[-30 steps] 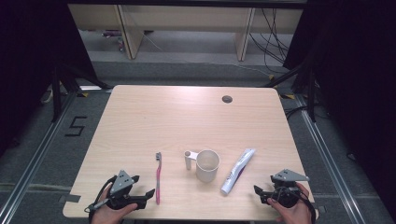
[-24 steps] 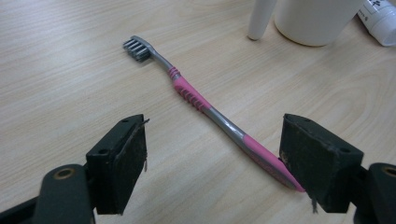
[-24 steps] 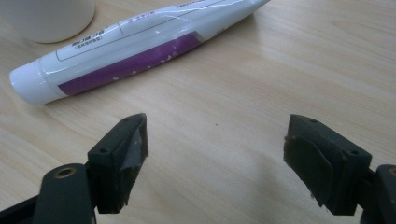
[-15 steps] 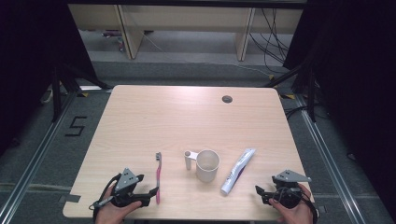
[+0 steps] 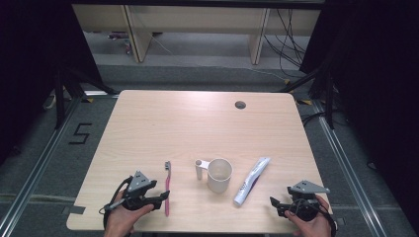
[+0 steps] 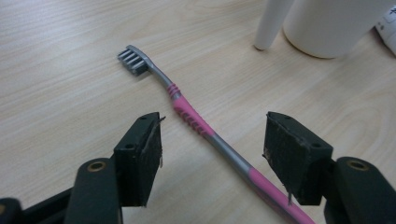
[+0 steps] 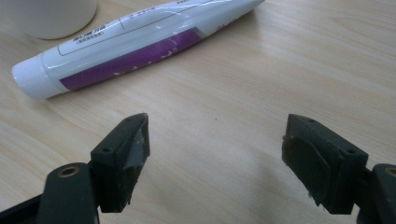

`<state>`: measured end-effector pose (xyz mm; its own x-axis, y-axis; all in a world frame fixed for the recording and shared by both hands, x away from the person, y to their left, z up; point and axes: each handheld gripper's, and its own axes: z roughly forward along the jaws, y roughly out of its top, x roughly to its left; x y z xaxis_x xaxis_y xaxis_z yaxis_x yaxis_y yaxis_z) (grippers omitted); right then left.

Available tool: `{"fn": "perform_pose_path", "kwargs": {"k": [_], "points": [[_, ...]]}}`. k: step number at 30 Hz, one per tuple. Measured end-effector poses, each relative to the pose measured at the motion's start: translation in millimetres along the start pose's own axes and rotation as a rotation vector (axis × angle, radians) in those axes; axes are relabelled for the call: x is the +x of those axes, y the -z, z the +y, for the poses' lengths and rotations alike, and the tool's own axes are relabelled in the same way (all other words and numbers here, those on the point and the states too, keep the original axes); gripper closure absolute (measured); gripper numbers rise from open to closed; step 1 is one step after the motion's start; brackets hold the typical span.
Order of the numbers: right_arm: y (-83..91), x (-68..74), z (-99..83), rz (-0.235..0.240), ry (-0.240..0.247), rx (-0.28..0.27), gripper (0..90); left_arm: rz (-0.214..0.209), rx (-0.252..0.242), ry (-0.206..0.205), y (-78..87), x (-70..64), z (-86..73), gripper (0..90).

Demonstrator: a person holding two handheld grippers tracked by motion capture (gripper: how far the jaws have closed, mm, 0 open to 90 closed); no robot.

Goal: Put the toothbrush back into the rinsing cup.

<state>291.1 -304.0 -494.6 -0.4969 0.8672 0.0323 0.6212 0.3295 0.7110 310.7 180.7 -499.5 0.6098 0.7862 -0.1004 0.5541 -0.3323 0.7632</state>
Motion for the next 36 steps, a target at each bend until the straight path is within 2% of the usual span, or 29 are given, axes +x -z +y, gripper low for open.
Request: {"fn": "perform_pose_path", "kwargs": {"k": [1, 4, 7, 10, 12, 13, 14, 16, 22, 23, 25, 26, 28, 30, 31, 34, 35, 36], "points": [[-1.7, -2.6, -0.6, 0.004, 0.038, -0.007, 24.2, 0.007, 0.005, 0.001, -2.6, 0.5, 1.2, 40.3], [-2.8, -0.9, -1.1, 0.012, 0.028, -0.01, 24.3, 0.022, 0.042, -0.017, -9.2, 1.8, 5.2, 43.1], [-1.4, -0.4, -0.6, 0.013, 0.002, 0.001, 24.4, 0.055, 0.071, -0.065, -15.9, 1.0, 9.8, 45.0], [-0.6, -0.6, -0.4, 0.013, 0.0, -0.005, 25.1, 0.057, 0.111, -0.094, -21.6, 0.3, 14.6, 48.0], [0.4, 0.0, -0.7, 0.006, -0.009, 0.001, 25.0, 0.063, 0.124, -0.098, -26.5, -0.7, 16.5, 49.9], [-0.8, -1.0, -1.6, 0.003, 0.01, -0.013, 25.0, 0.063, 0.127, -0.103, -28.5, -0.6, 17.2, 51.0], [-0.2, -0.7, -1.1, 0.019, 0.007, -0.008, 25.1, 0.065, 0.131, -0.104, -30.2, -0.7, 17.8, 53.1], [0.1, -0.8, -1.2, 0.012, 0.015, -0.008, 25.2, 0.064, 0.139, -0.103, -32.7, -1.8, 18.5, 54.1], [-0.3, -0.4, -1.8, 0.003, 0.026, -0.019, 25.3, 0.082, 0.163, -0.136, -35.7, -2.4, 20.4, 59.2], [1.4, 0.9, -1.3, 0.012, 0.002, -0.005, 25.3, 0.083, 0.166, -0.144, -35.4, -2.3, 20.8, 61.0], [1.3, 1.4, -1.8, 0.022, -0.001, -0.006, 25.3, 0.08, 0.171, -0.147, -34.8, -1.3, 21.1, 63.9], [2.7, 4.4, -2.0, 0.029, -0.048, 0.009, 25.4, 0.072, 0.176, -0.133, -34.2, 0.4, 20.8, 66.0], [3.0, 4.3, -2.2, 0.029, -0.051, 0.009, 25.3, 0.069, 0.178, -0.131, -33.9, 1.4, 20.8, 67.1], [2.4, 0.0, -2.6, 0.01, 0.005, -0.009, 25.4, 0.059, 0.172, -0.117, -34.0, 2.4, 20.6, 69.5], [3.1, -0.5, -2.4, 0.007, 0.006, -0.004, 25.3, 0.059, 0.186, -0.125, -32.8, 3.7, 20.9, 69.5], [3.0, -0.4, -2.6, -0.001, 0.007, -0.013, 25.4, 0.039, 0.199, -0.111, -32.3, 6.0, 22.0, 72.2], [3.1, -1.0, -2.5, -0.004, 0.012, -0.011, 25.4, 0.024, 0.238, -0.134, -30.9, 9.0, 24.9, 72.6], [3.1, -1.0, -2.5, -0.004, 0.012, -0.011, 25.4, 0.024, 0.238, -0.134, -30.9, 9.0, 24.9, 72.9]]}}
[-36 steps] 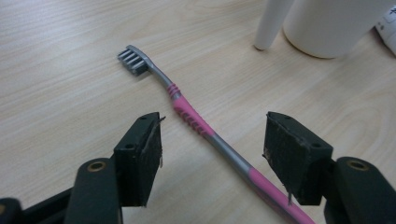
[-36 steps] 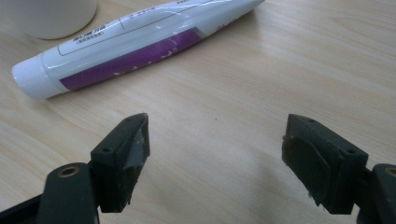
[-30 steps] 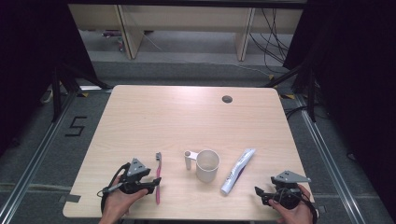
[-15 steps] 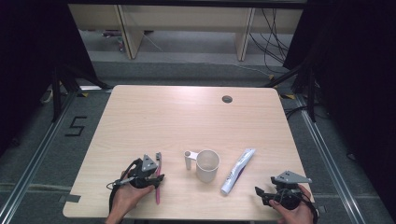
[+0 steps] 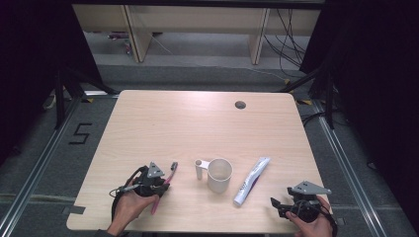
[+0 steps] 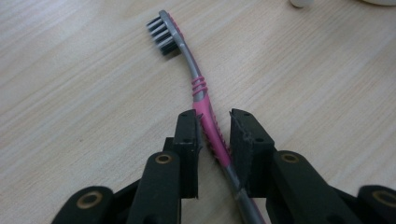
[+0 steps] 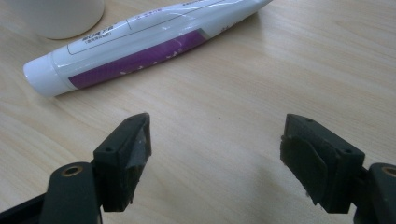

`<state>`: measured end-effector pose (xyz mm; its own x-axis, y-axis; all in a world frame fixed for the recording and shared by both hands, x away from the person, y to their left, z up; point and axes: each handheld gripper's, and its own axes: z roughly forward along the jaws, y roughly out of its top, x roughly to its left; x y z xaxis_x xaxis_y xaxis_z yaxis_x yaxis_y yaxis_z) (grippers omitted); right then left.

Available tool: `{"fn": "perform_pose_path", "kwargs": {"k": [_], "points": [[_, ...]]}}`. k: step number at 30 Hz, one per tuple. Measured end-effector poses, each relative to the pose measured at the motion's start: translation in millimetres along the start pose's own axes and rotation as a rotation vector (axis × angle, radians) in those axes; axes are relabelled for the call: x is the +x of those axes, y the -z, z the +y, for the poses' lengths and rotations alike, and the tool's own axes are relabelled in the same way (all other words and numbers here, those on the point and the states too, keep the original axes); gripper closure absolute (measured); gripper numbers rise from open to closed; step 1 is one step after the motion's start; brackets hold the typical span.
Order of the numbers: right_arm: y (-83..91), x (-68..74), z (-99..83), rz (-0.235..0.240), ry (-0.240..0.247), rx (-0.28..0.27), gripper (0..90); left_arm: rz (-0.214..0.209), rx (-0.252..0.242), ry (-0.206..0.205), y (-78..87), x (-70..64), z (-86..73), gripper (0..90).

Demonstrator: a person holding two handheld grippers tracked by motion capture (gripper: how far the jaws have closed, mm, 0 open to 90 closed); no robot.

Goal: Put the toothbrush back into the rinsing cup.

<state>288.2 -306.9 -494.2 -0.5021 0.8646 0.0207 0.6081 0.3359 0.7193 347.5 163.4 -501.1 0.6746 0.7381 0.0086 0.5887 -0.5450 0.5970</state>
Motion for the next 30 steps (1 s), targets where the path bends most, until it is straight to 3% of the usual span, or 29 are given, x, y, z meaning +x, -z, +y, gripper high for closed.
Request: {"fn": "perform_pose_path", "kwargs": {"k": [2, 3, 4, 5, 6, 8, 9, 11, 12, 13, 15, 16, 20, 23, 30], "points": [[-0.6, -0.2, -0.1, 0.008, 0.005, -0.009, 25.4, -0.007, 0.024, -0.006, -0.4, 0.6, 3.4, 73.4], [1.5, 1.3, 1.0, 0.011, -0.025, 0.013, 25.6, -0.015, 0.045, -0.02, -1.0, 1.3, 6.8, 73.9], [1.5, 1.3, 1.0, 0.011, -0.025, 0.013, 25.6, -0.015, 0.045, -0.02, -1.0, 1.3, 6.8, 74.0], [1.5, 0.6, 0.8, 0.01, -0.019, 0.015, 25.6, -0.031, 0.097, -0.024, -0.9, 3.0, 12.2, 73.9], [1.1, 0.0, 0.7, 0.013, -0.011, 0.01, 25.6, -0.031, 0.097, -0.024, -0.9, 3.0, 12.2, 73.9], [0.8, 0.0, 0.7, 0.014, -0.008, 0.009, 25.7, -0.026, 0.155, -0.045, 0.4, 5.0, 16.9, 74.1], [0.8, 3.0, 0.3, 0.023, -0.049, 0.016, 25.7, -0.038, 0.185, -0.054, 0.1, 6.6, 19.5, 75.5], [0.7, 3.6, 0.4, 0.025, -0.056, 0.012, 25.7, -0.044, 0.197, -0.057, 0.1, 7.0, 20.5, 77.0], [0.7, 1.5, 0.3, 0.011, -0.021, 0.006, 25.8, -0.046, 0.211, -0.065, 0.3, 7.3, 21.4, 77.0], [0.9, 4.7, 0.7, 0.035, -0.069, 0.023, 25.9, -0.05, 0.226, -0.066, 0.4, 7.3, 22.4, 77.3], [-0.4, 2.7, 0.2, 0.032, -0.039, 0.009, 25.9, -0.054, 0.247, -0.076, 0.4, 7.8, 24.0, 78.7], [1.0, 3.9, 1.0, 0.033, -0.061, 0.022, 25.9, -0.054, 0.261, -0.08, 0.3, 7.9, 25.3, 79.3], [1.7, 4.2, 1.3, 0.025, -0.066, 0.021, 25.9, -0.05, 0.304, -0.104, -1.2, 7.4, 30.4, 81.1], [1.3, 3.1, 1.4, 0.021, -0.043, 0.014, 25.9, -0.052, 0.34, -0.109, -2.7, 6.7, 34.4, 81.5], [0.9, 3.5, 1.7, 0.031, -0.046, 0.017, 25.9, -0.045, 0.407, -0.146, -6.9, 4.0, 43.3, 81.7]]}}
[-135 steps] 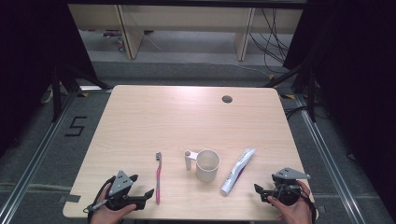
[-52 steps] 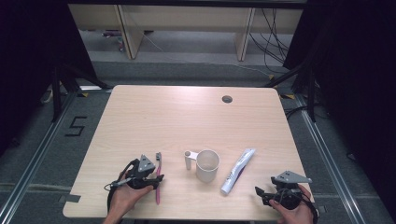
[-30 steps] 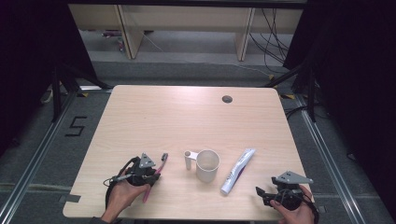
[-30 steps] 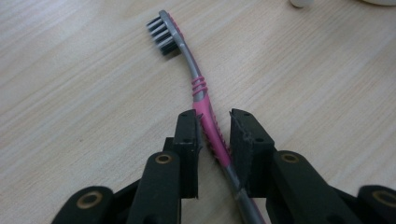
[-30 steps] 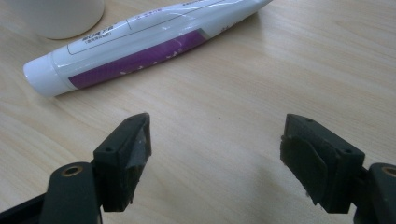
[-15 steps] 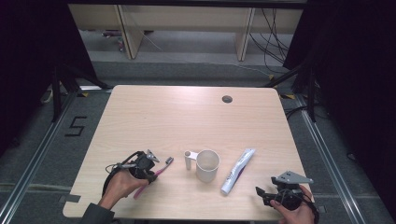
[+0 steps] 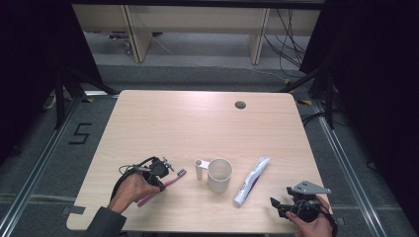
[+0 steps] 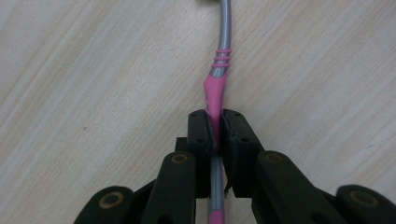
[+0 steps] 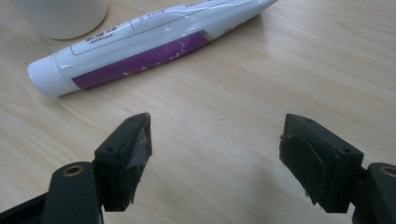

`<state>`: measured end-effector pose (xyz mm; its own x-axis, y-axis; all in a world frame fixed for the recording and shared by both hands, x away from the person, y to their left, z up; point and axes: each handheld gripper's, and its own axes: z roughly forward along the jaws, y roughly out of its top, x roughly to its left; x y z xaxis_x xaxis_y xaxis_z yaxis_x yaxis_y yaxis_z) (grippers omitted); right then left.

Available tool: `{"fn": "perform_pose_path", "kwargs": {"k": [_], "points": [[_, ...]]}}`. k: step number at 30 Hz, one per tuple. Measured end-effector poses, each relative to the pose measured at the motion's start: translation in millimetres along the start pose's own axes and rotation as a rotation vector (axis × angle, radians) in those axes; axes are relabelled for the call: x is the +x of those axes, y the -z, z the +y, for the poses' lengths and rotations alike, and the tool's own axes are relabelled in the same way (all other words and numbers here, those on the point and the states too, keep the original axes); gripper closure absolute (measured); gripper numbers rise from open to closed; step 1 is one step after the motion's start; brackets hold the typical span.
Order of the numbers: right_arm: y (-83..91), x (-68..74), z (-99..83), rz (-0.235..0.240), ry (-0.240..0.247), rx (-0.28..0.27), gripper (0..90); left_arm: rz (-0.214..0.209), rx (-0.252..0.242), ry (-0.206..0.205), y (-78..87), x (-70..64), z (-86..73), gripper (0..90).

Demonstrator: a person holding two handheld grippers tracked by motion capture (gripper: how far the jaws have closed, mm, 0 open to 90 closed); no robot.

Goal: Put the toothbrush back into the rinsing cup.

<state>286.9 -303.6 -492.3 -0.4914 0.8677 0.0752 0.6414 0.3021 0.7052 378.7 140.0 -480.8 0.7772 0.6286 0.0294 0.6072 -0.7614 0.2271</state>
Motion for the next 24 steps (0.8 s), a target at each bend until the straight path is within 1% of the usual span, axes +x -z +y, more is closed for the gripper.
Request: {"fn": "perform_pose_path", "kwargs": {"k": [1, 2, 4, 5, 7, 8, 10, 11, 12, 13, 14, 15, 16, 19, 20, 22, 23, 24], "points": [[-0.3, -1.7, 0.2, -0.007, 0.023, -0.008, 26.0, -0.001, 0.006, -0.001, 0.0, 0.1, 0.8, 81.7], [-0.2, 0.1, -0.1, 0.001, 0.0, -0.001, 26.0, -0.001, 0.012, -0.005, -0.1, 0.4, 1.5, 81.7], [0.2, 0.8, -0.3, 0.005, -0.007, 0.004, 26.0, -0.002, 0.022, -0.011, -0.3, 0.1, 2.8, 81.8], [-1.2, -2.9, 0.4, 0.0, 0.047, -0.021, 26.0, 0.001, 0.027, -0.017, -0.3, 0.0, 3.5, 81.8], [-0.5, -1.7, 0.2, -0.01, 0.029, -0.006, 26.0, 0.001, 0.036, -0.02, -0.5, -0.2, 4.7, 81.9], [-0.7, -2.1, 0.1, -0.007, 0.038, -0.009, 26.0, 0.003, 0.043, -0.025, -0.7, -0.2, 5.3, 81.9], [-0.6, -1.9, 0.4, -0.012, 0.036, -0.01, 27.0, 0.015, 0.066, -0.041, -0.8, -0.8, 6.7, 82.1], [-1.0, -2.7, 0.4, -0.008, 0.035, -0.014, 27.1, 0.014, 0.071, -0.046, -1.0, -1.1, 7.3, 82.1], [-2.5, -3.3, 0.1, 0.013, 0.032, -0.023, 27.1, 0.01, 0.087, -0.052, -0.8, -1.7, 8.0, 82.2], [-0.6, -3.1, -0.3, -0.009, 0.018, -0.011, 27.1, 0.009, 0.095, -0.061, -0.6, -1.8, 8.6, 82.4], [-0.2, -2.6, -0.6, -0.009, 0.006, -0.008, 27.1, 0.013, 0.099, -0.068, -0.6, -2.4, 9.2, 82.4], [-0.2, -3.3, -0.5, -0.01, 0.013, -0.014, 27.1, 0.011, 0.101, -0.073, -0.9, -2.9, 9.6, 82.5], [-0.2, -3.0, -0.3, -0.008, 0.005, -0.016, 27.1, 0.011, 0.104, -0.08, -0.8, -2.8, 9.9, 82.5], [-0.2, -2.9, -0.3, -0.011, 0.014, -0.015, 27.1, 0.013, 0.106, -0.096, 0.7, -3.5, 10.1, 82.6], [-0.1, -2.7, -0.2, -0.008, 0.014, -0.015, 27.1, 0.017, 0.096, -0.095, 1.5, -4.3, 9.4, 82.6], [-0.1, -2.7, 0.0, -0.012, 0.011, -0.018, 27.1, 0.002, 0.085, -0.096, 4.7, -5.0, 8.3, 82.7], [-0.1, -3.1, -0.1, -0.01, 0.012, -0.022, 27.1, 0.005, 0.083, -0.102, 7.2, -4.0, 7.9, 82.7], [1.2, 0.4, -0.5, -0.003, -0.037, -0.004, 27.0, 0.008, 0.066, -0.099, 9.8, -3.2, 6.9, 82.7]]}}
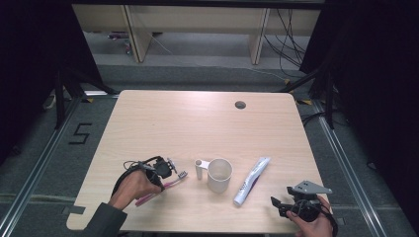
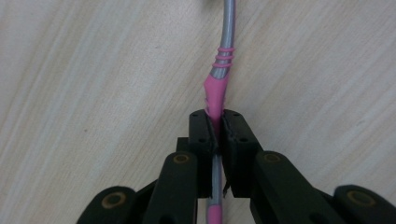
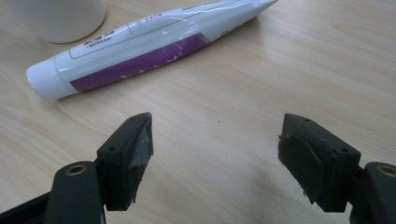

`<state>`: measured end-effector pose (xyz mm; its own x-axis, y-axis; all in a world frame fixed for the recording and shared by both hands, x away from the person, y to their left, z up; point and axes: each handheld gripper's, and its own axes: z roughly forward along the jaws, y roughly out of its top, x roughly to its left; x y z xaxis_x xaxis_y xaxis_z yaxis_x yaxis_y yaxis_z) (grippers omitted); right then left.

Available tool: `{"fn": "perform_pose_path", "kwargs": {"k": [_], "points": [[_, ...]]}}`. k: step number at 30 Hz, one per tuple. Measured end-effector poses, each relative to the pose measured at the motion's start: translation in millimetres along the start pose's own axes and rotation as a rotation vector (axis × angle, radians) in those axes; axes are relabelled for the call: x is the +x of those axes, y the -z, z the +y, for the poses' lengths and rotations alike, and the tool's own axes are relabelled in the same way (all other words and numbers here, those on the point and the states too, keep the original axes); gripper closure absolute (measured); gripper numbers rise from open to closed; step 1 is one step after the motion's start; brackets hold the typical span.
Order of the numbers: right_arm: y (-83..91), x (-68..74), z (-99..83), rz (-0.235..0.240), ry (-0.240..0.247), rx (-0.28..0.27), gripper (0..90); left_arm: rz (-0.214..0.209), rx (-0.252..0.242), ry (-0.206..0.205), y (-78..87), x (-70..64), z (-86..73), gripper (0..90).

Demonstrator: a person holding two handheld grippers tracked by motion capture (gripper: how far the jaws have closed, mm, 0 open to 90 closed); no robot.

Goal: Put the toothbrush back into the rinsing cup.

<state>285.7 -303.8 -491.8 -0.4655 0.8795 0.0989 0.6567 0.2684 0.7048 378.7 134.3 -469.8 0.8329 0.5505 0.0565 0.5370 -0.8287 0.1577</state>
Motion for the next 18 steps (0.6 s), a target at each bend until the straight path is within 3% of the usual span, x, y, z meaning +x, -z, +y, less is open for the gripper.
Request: {"fn": "perform_pose_path", "kwargs": {"k": [5, 10, 12, 13, 14, 17, 18], "points": [[0.0, -2.4, 0.1, -0.004, 0.024, -0.004, 27.1, -0.003, -0.106, 0.017, 15.5, 1.6, -6.8, 82.8], [-1.4, -4.1, -0.2, -0.006, 0.033, -0.014, 27.0, 0.023, -0.215, 0.045, 30.4, 6.2, -16.5, 82.8], [-1.8, -5.8, 0.2, 0.001, 0.059, -0.023, 27.1, 0.02, -0.258, 0.052, 35.6, 7.1, -19.8, 82.7], [-1.1, -4.6, 0.2, 0.002, 0.032, -0.009, 27.1, 0.023, -0.294, 0.073, 36.7, 6.5, -21.5, 82.7], [-1.6, -4.9, -0.9, -0.02, 0.04, -0.022, 27.1, 0.031, -0.316, 0.072, 38.0, 6.6, -23.1, 82.7], [-0.9, -6.1, -0.4, 0.004, 0.023, -0.014, 27.1, 0.039, -0.396, 0.079, 40.9, 7.2, -27.6, 82.7], [-1.9, -8.0, -0.9, -0.012, 0.05, -0.036, 27.1, 0.046, -0.419, 0.088, 40.9, 6.3, -28.8, 82.7]]}}
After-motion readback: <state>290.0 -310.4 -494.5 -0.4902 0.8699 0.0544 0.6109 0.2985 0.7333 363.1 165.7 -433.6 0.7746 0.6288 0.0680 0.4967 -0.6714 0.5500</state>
